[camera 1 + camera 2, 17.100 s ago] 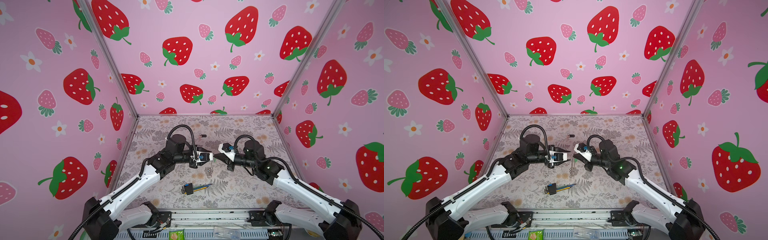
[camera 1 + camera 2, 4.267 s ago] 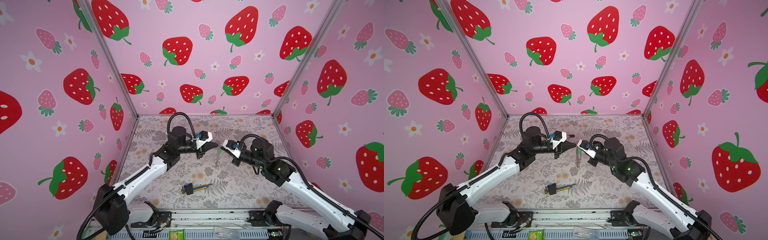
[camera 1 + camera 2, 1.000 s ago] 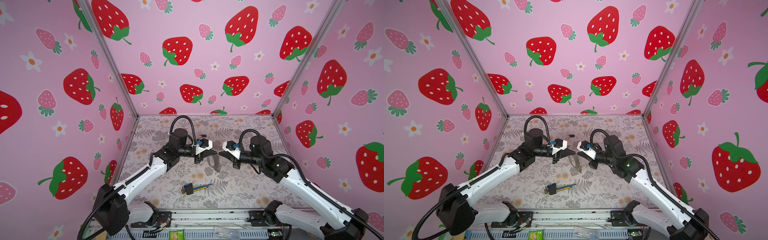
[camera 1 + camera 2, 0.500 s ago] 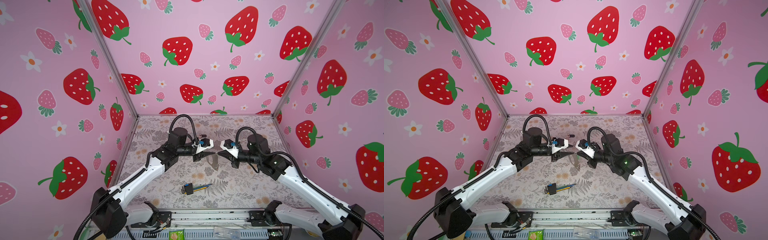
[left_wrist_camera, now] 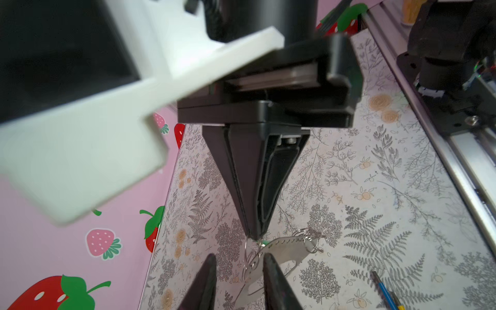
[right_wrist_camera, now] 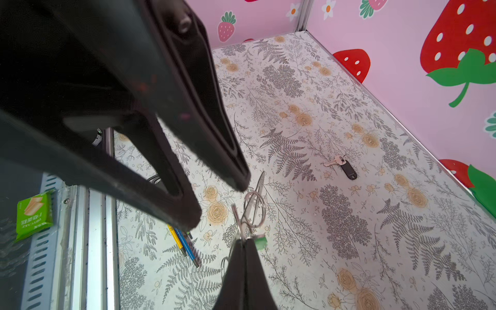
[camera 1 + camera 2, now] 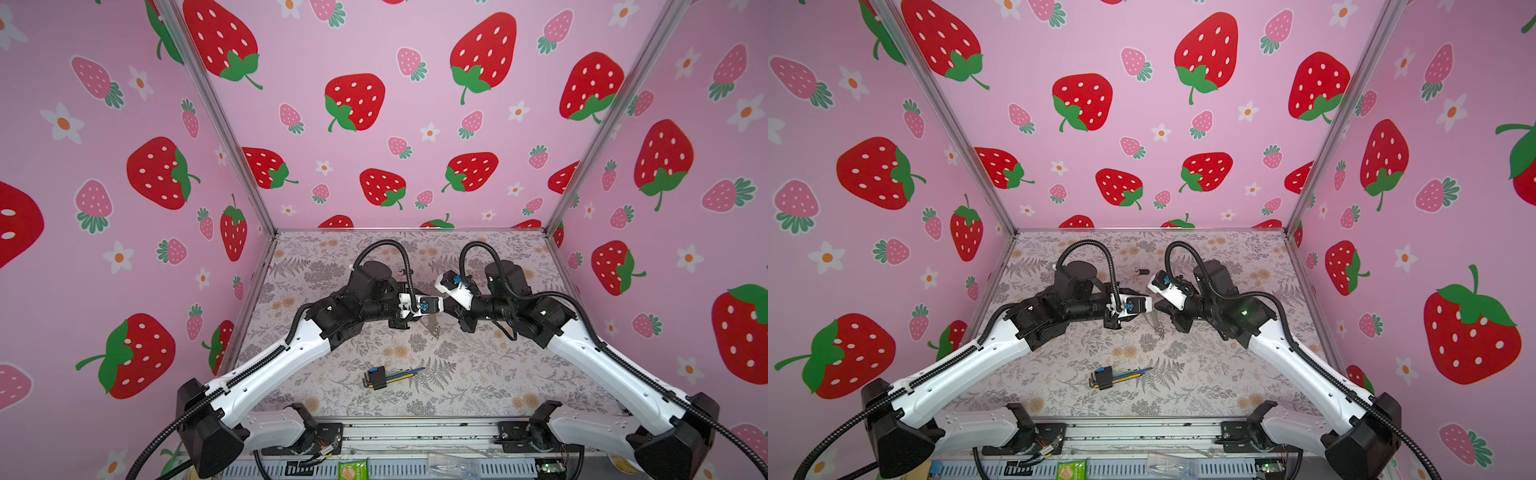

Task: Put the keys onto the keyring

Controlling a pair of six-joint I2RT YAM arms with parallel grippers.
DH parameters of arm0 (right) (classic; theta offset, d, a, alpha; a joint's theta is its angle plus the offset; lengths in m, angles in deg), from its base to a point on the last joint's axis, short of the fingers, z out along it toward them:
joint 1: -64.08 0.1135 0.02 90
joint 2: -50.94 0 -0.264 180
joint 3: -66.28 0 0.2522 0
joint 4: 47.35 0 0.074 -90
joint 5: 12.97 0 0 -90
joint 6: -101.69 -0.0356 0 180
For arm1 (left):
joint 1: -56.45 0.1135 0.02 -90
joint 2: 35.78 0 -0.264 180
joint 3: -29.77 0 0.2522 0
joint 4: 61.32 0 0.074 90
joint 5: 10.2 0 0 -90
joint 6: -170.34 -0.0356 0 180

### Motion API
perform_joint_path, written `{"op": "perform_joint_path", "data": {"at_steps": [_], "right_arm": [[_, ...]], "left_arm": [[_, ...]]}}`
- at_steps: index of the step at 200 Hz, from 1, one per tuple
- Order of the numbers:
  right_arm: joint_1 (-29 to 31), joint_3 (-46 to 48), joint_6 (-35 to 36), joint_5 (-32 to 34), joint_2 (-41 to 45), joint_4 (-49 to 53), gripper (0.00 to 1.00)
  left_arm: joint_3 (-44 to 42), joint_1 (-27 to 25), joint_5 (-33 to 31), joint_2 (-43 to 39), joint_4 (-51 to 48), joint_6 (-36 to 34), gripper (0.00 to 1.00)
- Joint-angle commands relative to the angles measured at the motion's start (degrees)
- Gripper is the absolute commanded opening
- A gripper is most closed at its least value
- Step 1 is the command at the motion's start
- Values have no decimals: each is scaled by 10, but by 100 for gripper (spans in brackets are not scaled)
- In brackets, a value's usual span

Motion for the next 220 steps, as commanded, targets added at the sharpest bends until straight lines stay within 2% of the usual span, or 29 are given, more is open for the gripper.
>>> {"op": "perform_joint_path", "data": {"at_steps": [1,109,220], "right_arm": [[-1,-19,-11,-2,0,20,0],[0,-17,-12,0,4,15,0],[-1,-17,-9,0,11,7,0]], "left_arm": [[32,-9,-35,11,-22,-35,31],[58,-30,-60,47,-44,-48,26],[73,-33,-64,65,-66,-56,10]]}}
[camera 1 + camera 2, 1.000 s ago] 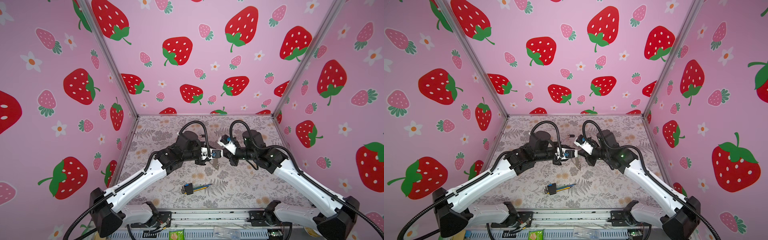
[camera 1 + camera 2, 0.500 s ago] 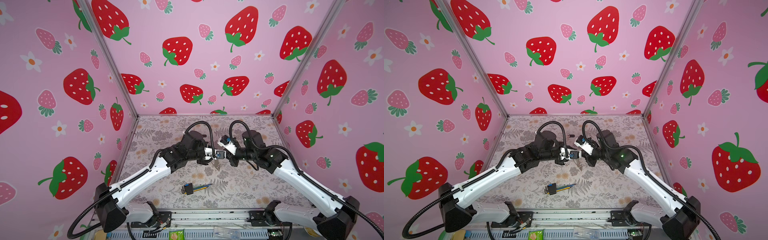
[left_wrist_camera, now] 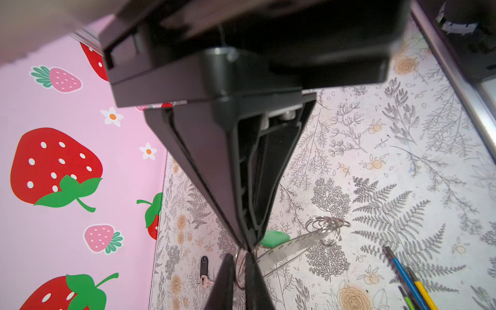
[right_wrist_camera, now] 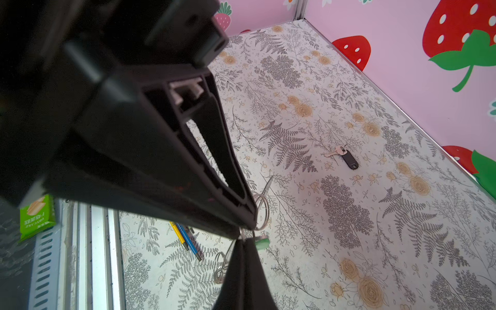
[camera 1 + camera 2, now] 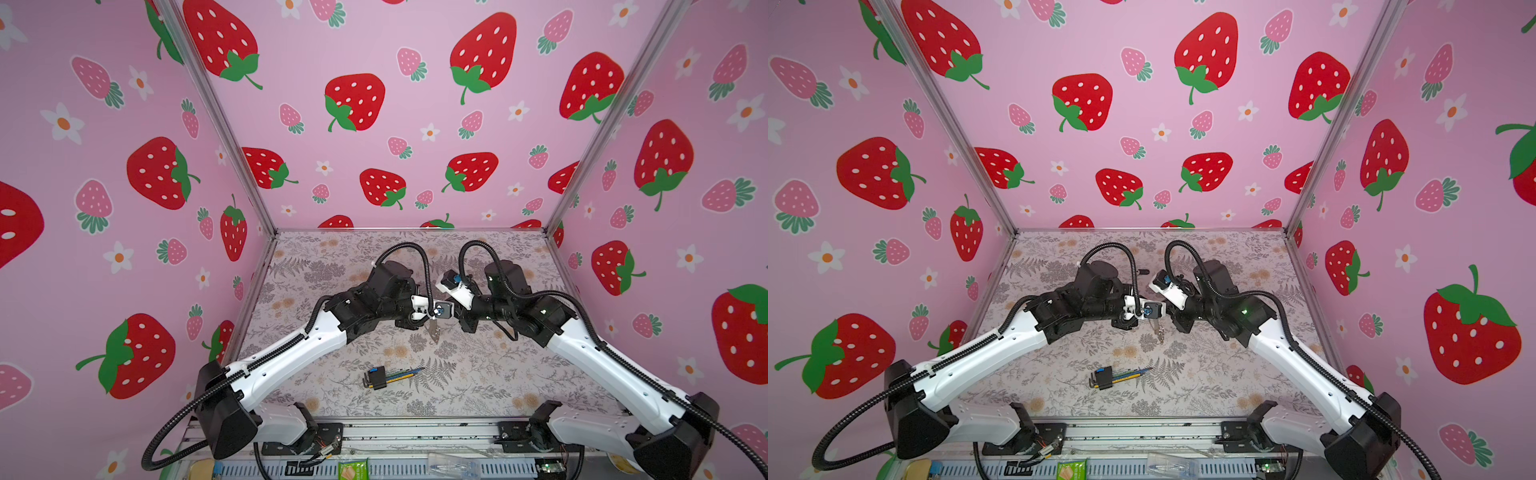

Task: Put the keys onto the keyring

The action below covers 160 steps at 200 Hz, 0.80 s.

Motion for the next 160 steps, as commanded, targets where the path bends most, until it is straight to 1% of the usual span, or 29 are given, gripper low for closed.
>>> {"op": "perform_joint_path", "data": {"at_steps": [1,11,21,24,30,40,54,63,83,103,117,120,139,160], "right_arm": [[-1,-16,-2,-7,10,-10,0],[0,-15,-1,-8,11,-11,0],[0,-15,0,-7,11,-12,0],[0,-15,0,-6,11,-12,0],[0,-13,0,-6,12,-13,0],[0,-12,-1,-1,13,-14,6],[0,-8,3,12,18,-13,10],[0,-1,8,31,27,-14,16],[-1,22,18,64,54,-29,21],[-1,49,15,82,87,-59,27],[-1,68,12,83,104,-70,29],[-1,70,11,84,107,-85,29],[-1,75,6,77,111,-99,30],[-1,73,5,64,109,-114,31]], "left_arm": [[28,-4,2,4,-19,-10,10],[28,-4,3,4,-20,-10,7],[28,-4,5,4,-19,-9,7],[28,-4,6,4,-19,-9,3],[29,-4,8,4,-19,-7,1],[30,-4,15,4,-17,-2,0],[28,-1,21,2,-8,15,0],[24,5,33,-1,-1,30,0],[7,25,79,-14,38,79,0],[-10,50,132,-29,85,136,0],[-26,69,174,-40,124,179,0],[-29,73,184,-42,136,190,0],[-49,97,233,-49,199,253,0],[-62,106,257,-48,241,298,0]]}}
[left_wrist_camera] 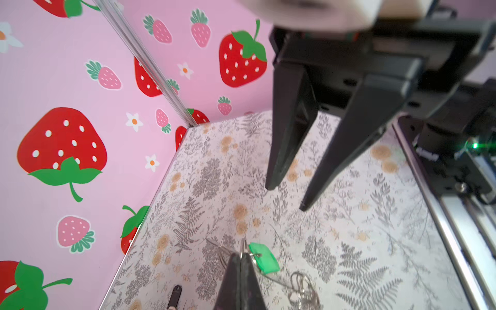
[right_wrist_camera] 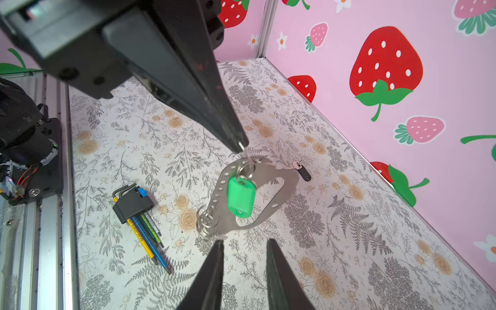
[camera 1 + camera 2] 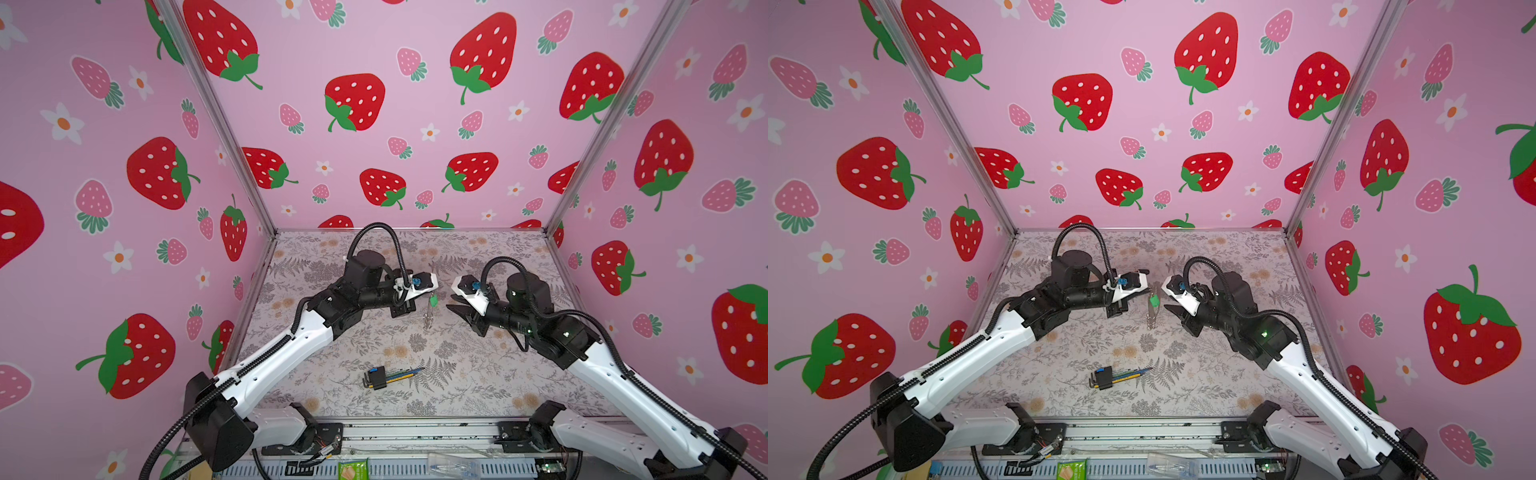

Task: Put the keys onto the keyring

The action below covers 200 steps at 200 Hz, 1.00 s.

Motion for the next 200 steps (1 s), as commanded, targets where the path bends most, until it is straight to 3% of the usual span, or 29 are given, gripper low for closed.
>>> {"op": "perform_joint_path", "data": {"at_steps": [1,54,115,200], "right_arm": [[-2,4,-2,-8,2,-39,31],[-1,-4,-14,-27,-1,-77,32],[-1,-9,-28,-22,-2,-101,32],[-1,-5,-41,6,-1,-140,25]], "left_arm": [[-11,8,78,-7,100,88,0],[-48,16,92,0,221,203,0],[-74,15,59,4,310,295,0],[-106,11,34,2,387,358,0]]}}
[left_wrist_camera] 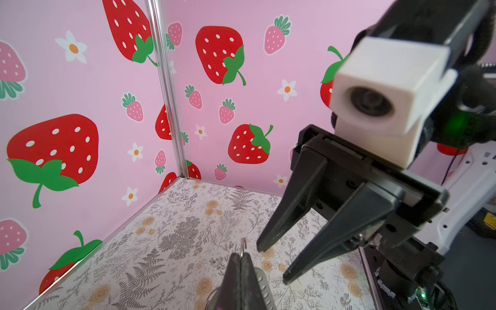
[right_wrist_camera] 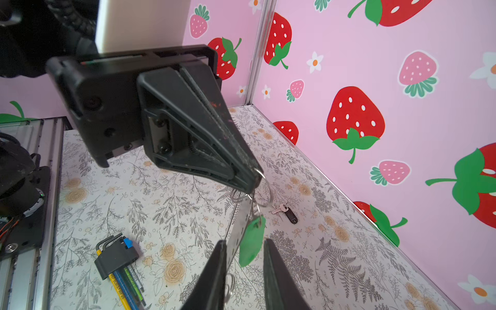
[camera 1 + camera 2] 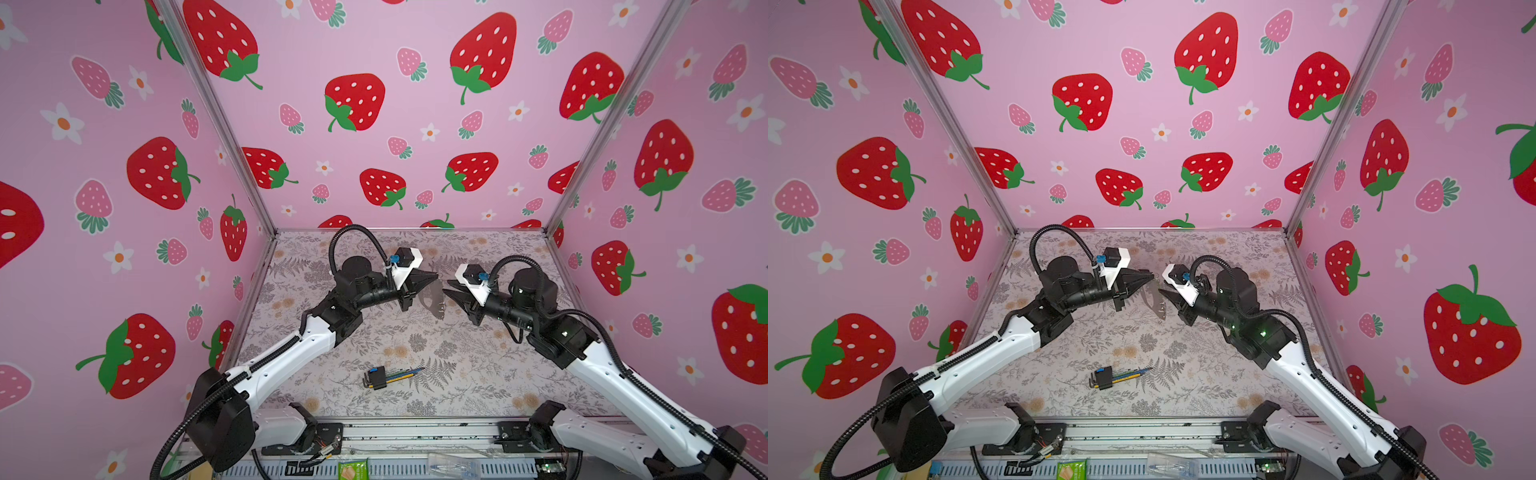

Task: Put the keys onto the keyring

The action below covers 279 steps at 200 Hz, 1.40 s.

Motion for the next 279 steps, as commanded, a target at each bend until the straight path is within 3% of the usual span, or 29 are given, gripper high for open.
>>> {"op": "perform_joint_path", "data": {"at_steps": [1,41,92,149,231,279], "right_arm": [[-1,-4,-9,9,1,-23,25],[-1,-4,-3,27,1,-20,22],[-1,17,6,55,33,-20,27],[-1,12,-6,-5,-9,-25,30],[1,17,-28,-16,-16,-62,37],[0,19,-36,15,-3,-74,31]], "left_arm": [[-9,-2,-11,-3,67,36,0],[-18,-7,-11,-3,91,47,0],[-18,-7,8,-1,98,49,0],[-28,-11,12,4,144,71,0],[-29,-21,11,13,153,73,0],[-25,-29,3,10,120,45,0]]}}
